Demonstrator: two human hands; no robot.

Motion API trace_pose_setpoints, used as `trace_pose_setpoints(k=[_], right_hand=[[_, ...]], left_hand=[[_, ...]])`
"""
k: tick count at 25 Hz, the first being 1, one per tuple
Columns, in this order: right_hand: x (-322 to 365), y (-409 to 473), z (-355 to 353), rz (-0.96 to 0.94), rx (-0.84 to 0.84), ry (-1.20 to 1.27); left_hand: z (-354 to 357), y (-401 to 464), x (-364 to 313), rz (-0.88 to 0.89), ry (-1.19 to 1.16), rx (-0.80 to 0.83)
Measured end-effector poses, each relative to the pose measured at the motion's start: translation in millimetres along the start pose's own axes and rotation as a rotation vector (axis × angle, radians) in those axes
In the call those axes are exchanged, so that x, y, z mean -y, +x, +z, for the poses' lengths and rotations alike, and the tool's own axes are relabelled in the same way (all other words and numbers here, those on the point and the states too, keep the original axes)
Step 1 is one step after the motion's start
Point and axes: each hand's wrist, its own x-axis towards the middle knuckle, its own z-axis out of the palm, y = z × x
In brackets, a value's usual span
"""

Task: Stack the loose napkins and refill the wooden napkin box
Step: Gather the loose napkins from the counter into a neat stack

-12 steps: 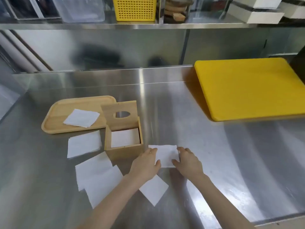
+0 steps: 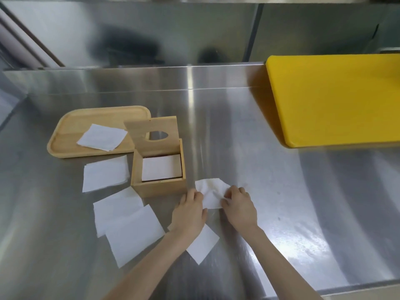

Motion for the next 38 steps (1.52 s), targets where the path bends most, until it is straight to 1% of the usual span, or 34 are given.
trace_pose_setpoints(k=[2,3,5,6,8,10,13,14,15,16,21,23,25,28,30,31,34,38], right_hand=[[0.4,-2.9,-2.1,-0.011,0.000,0.241],[0.8,-4.3,-4.2,-0.007,0.008,0.360],[2.9,-9.8,-11.9,0.007,0.007,0.524],[4.1,-13.6,-15.9,0.012,0.007,0.591],[6.9,-23.5,-24.3,-0.003,0.023,0.742],[7.9,-35.2,-31.4,-0.068,0.055,0.866],[11.5,-50.5,-34.4,-0.169,0.103,0.915],[12.7,-53.9,-31.8,-0.187,0.116,0.905],[15.0,-57.3,-27.9,-0.197,0.131,0.889],[17.3,-60.2,-23.4,-0.199,0.145,0.865],[28.8,-73.3,-1.7,-0.182,0.149,0.797],[32.8,-75.5,6.1,-0.161,0.111,0.779],[38.0,-78.4,14.1,-0.163,0.111,0.752],[42.6,-80.8,20.8,-0.180,0.176,0.720],[39.5,-76.5,20.8,-0.130,0.173,0.698],[35.3,-72.4,20.2,-0.096,0.150,0.640],[20.3,-62.3,20.8,-0.081,0.058,0.244],[22.8,-56.9,32.6,-0.109,0.083,-0.167]], left_hand=[[0.9,1.8,-0.1,-0.004,-0.092,-0.011],[1.4,2.8,0.6,-0.016,-0.175,-0.015],[0.1,1.3,-0.1,-0.068,-0.451,-0.044],[-1.2,-0.6,-0.6,-0.114,-0.609,-0.060],[-5.7,-6.9,-1.3,-0.230,-0.879,-0.042],[-10.0,-16.2,1.0,-0.359,-1.195,0.055],[-20.6,-31.4,13.1,-0.507,-1.920,0.301],[-25.8,-37.4,17.3,-0.560,-2.109,0.334],[-28.8,-43.1,21.9,-0.584,-2.213,0.330],[-29.8,-47.4,26.2,-0.584,-2.242,0.302],[-34.5,-66.0,39.4,-0.536,-2.188,0.151],[-30.6,-72.0,39.7,-0.490,-2.175,0.132],[-22.5,-75.6,37.6,-0.444,-2.137,0.118],[-14.7,-77.2,40.7,-0.475,-2.132,0.025],[-14.5,-78.1,48.0,-0.499,-2.096,-0.044],[-15.1,-79.4,52.5,-0.509,-2.048,-0.075],[-17.1,-84.8,66.2,-0.502,-1.901,-0.147],[-14.5,-88.3,80.5,-0.503,-1.850,-0.184]])
